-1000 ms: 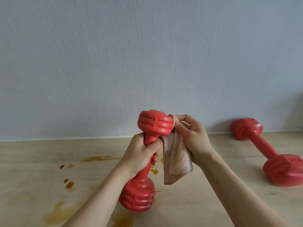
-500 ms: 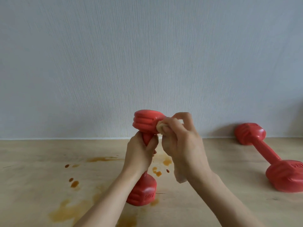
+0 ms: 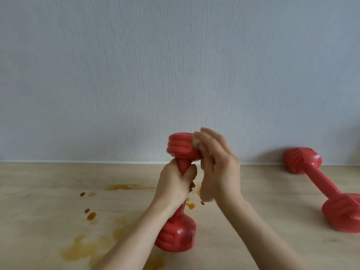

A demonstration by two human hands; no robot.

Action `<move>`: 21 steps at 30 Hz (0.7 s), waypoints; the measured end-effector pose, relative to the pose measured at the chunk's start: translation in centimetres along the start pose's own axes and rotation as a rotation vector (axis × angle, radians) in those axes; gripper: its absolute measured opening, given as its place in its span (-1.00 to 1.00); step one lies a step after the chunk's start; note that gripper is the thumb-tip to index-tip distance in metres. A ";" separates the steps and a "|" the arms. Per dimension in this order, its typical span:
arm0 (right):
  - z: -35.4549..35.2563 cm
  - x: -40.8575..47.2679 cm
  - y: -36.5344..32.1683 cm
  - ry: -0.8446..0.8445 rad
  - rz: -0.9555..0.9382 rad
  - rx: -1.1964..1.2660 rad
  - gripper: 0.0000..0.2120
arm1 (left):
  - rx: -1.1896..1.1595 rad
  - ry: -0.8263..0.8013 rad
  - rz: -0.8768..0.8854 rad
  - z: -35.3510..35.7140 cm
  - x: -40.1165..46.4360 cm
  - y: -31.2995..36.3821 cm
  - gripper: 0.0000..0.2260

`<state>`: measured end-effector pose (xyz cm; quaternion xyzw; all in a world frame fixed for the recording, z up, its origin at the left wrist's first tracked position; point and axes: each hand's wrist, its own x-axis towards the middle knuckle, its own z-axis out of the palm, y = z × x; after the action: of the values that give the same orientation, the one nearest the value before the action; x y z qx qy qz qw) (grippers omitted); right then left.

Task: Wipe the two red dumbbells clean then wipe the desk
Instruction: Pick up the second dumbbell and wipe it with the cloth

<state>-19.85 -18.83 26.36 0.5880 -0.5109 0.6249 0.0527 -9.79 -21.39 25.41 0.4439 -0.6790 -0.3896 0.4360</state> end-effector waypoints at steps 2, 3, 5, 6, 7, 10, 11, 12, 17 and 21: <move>-0.5 0.9 0.5 0.024 0.125 0.111 -0.78 | -0.011 -0.011 0.005 0.0 -0.2 0.0 -0.83; -0.6 0.9 0.4 0.024 0.117 0.118 -0.77 | -0.019 -0.020 -0.002 -0.1 -0.1 0.0 -0.82; -0.2 0.1 -0.1 -0.028 -0.024 0.073 -0.77 | -0.053 -0.015 -0.044 -0.4 0.2 0.2 -0.81; 0.2 -0.7 -0.2 -0.067 -0.125 0.014 -0.76 | -0.075 -0.008 -0.071 -0.5 0.4 0.3 -0.81; 0.5 -1.4 -0.2 -0.097 -0.198 -0.048 -0.74 | -0.098 -0.003 -0.096 -0.6 0.5 0.4 -0.80; 0.6 -1.7 0.4 -0.120 -0.242 -0.103 -0.70 | -0.100 -0.008 -0.113 -0.6 0.4 0.4 -0.83; 0.4 -1.5 0.5 -0.121 -0.196 -0.069 -0.70 | -0.082 -0.014 -0.107 -0.6 0.3 0.4 -0.84; 0.1 -0.9 0.5 -0.113 -0.107 -0.026 -0.72 | -0.069 -0.020 -0.097 -0.5 0.2 0.3 -0.86; -0.1 0.3 0.0 -0.084 0.020 0.024 -0.74 | -0.044 -0.015 -0.089 -0.1 0.4 0.2 -0.83; 0.6 -0.8 -0.5 -0.174 -0.268 -0.132 -0.59 | 0.032 0.002 -0.064 -0.2 0.5 0.5 -0.76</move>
<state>-18.86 -18.61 25.83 0.6979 -0.4704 0.5241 0.1300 -9.84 -21.72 26.03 0.4726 -0.6703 -0.3920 0.4168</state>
